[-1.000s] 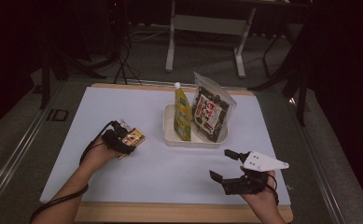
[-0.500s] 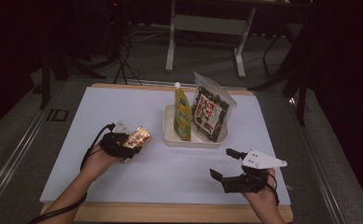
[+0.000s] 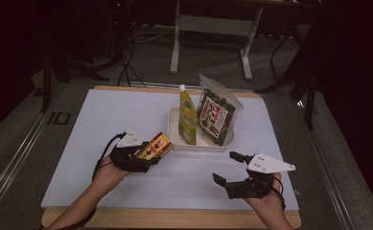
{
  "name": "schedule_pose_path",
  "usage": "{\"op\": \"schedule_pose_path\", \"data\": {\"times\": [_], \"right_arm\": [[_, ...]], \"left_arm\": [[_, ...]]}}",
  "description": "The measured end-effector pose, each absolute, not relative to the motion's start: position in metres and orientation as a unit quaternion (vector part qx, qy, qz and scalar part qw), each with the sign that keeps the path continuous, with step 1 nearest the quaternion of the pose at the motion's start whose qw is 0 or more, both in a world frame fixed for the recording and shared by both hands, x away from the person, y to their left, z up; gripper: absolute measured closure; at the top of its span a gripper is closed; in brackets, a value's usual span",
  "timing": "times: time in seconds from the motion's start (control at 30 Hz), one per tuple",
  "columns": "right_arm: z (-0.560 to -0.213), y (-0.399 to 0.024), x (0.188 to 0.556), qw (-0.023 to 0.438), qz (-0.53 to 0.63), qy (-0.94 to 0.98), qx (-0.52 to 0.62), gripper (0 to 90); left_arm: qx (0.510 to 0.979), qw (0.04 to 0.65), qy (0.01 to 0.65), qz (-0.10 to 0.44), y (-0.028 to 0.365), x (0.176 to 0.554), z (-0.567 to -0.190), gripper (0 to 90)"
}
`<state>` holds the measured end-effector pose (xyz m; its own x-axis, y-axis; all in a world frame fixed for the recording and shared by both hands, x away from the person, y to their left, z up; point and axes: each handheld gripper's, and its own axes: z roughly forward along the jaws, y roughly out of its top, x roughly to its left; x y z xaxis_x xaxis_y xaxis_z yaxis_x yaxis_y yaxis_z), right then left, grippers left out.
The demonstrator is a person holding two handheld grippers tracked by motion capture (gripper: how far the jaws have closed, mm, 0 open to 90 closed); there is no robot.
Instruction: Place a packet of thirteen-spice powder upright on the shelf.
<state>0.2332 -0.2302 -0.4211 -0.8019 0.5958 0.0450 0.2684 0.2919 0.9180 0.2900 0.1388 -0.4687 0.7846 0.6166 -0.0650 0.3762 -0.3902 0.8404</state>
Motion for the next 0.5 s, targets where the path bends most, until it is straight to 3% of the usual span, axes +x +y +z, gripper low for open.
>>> {"op": "schedule_pose_path", "data": {"times": [0.13,0.5], "right_arm": [[-0.419,-0.228,0.234,0.159,0.526,0.791,0.270,10.8],[-0.409,-0.214,0.237,0.143,0.534,0.791,0.262,15.6]], "left_arm": [[0.817,0.481,0.280,0.153,0.129,0.277,-0.465,32.2],[0.795,0.537,0.250,0.129,0.111,0.259,-0.464,32.2]]}}
